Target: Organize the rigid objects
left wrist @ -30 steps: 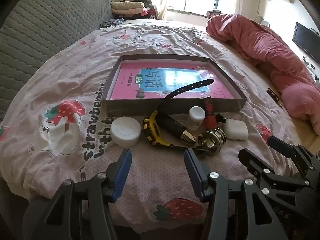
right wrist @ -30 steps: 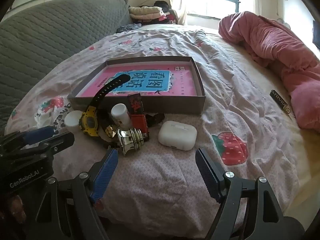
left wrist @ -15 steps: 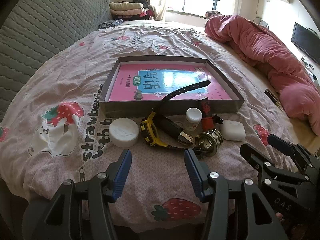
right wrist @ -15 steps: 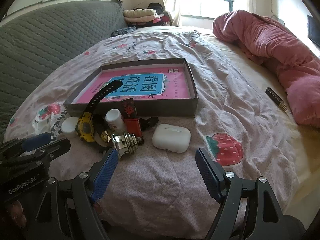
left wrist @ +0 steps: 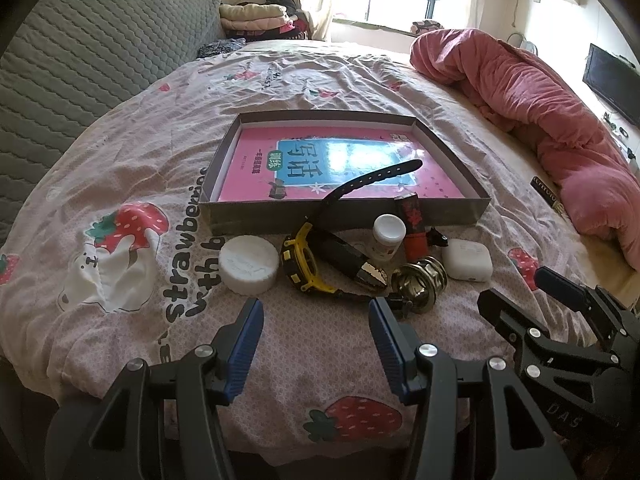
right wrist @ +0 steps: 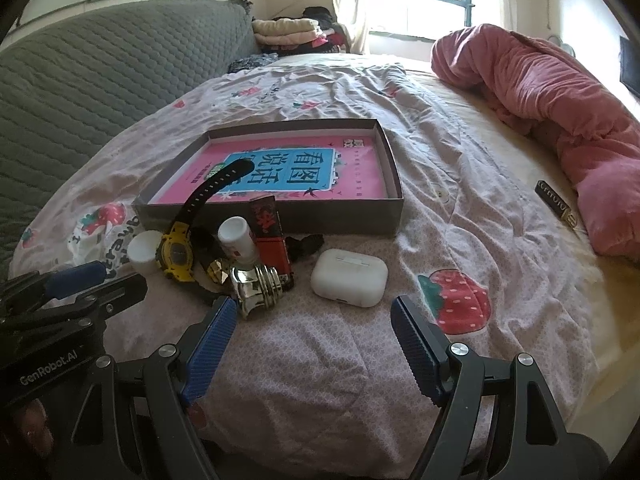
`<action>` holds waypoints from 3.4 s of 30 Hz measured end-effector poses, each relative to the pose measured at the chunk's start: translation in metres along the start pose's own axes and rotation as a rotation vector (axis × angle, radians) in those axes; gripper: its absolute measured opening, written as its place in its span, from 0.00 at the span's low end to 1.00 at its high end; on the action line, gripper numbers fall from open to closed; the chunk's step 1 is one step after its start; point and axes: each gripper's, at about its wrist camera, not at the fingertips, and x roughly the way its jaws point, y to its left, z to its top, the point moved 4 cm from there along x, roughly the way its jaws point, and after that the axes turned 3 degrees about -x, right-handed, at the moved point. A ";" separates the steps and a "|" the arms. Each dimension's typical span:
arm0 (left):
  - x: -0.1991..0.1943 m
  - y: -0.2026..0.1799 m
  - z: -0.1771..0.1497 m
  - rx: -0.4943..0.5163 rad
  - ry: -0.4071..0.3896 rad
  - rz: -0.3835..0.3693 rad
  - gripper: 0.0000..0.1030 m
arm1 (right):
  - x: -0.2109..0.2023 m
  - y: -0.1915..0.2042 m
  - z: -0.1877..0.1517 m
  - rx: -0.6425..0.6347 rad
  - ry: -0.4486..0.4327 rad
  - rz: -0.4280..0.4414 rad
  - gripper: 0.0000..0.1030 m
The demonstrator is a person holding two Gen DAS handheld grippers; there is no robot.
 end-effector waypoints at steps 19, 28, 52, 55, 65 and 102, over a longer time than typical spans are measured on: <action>0.001 0.002 0.000 -0.003 0.003 -0.001 0.53 | 0.000 -0.002 0.000 0.003 -0.001 0.004 0.78; 0.003 0.002 -0.002 -0.008 0.010 0.003 0.53 | -0.002 -0.002 0.002 0.013 -0.007 0.000 0.78; 0.008 0.043 0.003 -0.109 0.033 0.031 0.53 | -0.007 -0.006 0.005 0.025 -0.026 0.008 0.78; 0.008 0.044 0.004 -0.116 0.031 0.021 0.53 | -0.007 -0.009 0.005 0.033 -0.026 0.009 0.78; 0.032 0.032 0.002 -0.137 0.084 -0.072 0.53 | -0.002 -0.024 0.007 0.097 -0.023 0.016 0.78; 0.090 0.035 0.020 -0.296 0.140 -0.311 0.40 | 0.058 0.021 0.007 -0.090 0.098 0.095 0.78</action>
